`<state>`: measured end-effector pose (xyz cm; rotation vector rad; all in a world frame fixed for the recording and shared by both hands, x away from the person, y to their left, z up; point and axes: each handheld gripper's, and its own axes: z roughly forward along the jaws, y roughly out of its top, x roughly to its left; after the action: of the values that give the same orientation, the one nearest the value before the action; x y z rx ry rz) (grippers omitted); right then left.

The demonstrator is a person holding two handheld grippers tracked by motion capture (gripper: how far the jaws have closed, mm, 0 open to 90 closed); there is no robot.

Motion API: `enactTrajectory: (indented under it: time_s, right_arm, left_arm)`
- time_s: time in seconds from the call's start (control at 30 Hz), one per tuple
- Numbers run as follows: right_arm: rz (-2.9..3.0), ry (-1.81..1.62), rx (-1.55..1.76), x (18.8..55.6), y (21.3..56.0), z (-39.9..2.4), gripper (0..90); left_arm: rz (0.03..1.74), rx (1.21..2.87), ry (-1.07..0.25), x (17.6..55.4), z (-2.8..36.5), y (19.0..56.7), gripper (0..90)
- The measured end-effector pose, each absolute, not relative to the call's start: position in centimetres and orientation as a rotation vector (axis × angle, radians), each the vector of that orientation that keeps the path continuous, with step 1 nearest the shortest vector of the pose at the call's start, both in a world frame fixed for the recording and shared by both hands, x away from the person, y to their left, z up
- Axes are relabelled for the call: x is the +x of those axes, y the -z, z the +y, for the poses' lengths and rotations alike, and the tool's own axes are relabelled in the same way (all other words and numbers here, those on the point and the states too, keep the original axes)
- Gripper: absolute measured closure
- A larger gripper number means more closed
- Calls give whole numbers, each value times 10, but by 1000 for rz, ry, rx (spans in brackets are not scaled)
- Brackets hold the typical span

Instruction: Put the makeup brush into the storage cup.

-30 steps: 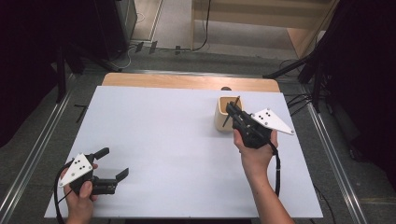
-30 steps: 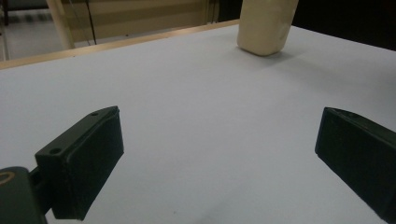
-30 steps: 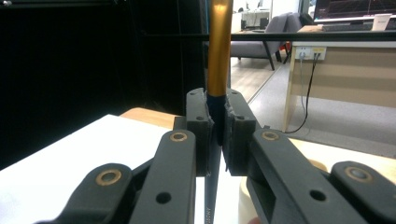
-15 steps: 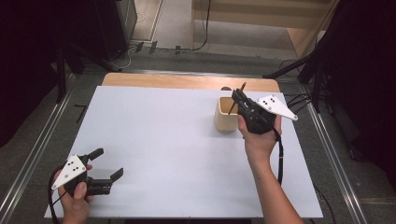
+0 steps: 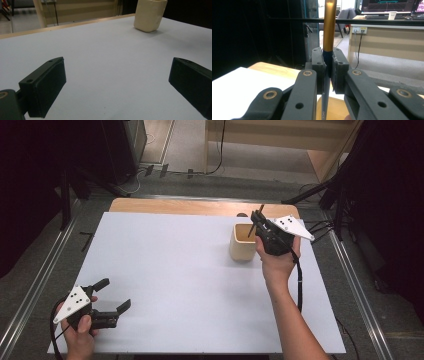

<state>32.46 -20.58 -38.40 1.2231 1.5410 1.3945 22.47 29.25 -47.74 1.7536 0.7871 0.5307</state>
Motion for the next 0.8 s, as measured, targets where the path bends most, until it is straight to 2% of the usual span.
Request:
enactTrajectory:
  time_s: [0.8]
  right_arm:
    - [1613,-1272,1298,348,422,-208,841]
  left_arm:
    - [787,1767,-528,225,290,479,16]
